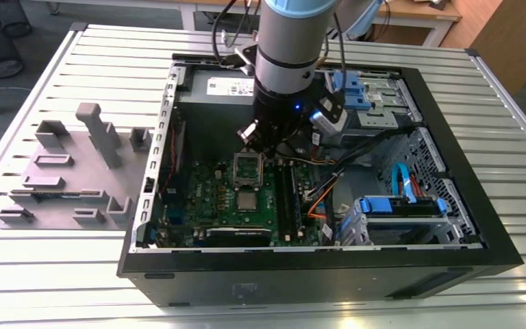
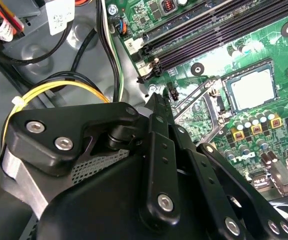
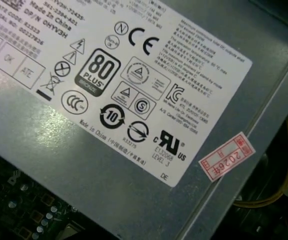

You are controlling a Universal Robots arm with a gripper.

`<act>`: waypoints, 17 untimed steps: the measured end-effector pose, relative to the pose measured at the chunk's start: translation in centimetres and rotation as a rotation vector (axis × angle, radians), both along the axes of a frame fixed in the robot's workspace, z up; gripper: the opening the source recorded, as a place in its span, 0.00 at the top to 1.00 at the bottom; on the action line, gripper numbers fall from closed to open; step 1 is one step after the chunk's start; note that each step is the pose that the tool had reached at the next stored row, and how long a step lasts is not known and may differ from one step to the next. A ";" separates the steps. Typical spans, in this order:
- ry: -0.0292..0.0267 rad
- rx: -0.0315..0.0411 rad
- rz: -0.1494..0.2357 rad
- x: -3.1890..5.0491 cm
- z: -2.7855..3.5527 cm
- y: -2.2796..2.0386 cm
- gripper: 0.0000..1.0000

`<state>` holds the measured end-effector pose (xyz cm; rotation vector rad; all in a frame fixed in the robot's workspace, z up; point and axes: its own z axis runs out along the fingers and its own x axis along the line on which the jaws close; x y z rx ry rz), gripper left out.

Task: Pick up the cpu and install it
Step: 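Close the cpu cover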

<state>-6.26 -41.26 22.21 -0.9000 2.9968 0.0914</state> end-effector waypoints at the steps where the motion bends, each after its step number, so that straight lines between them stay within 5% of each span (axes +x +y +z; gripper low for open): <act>1: -0.0001 0.0001 0.002 0.00 0.00 0.00 0.89; 17: -0.0003 -0.0002 0.006 -0.03 0.54 -0.06 0.89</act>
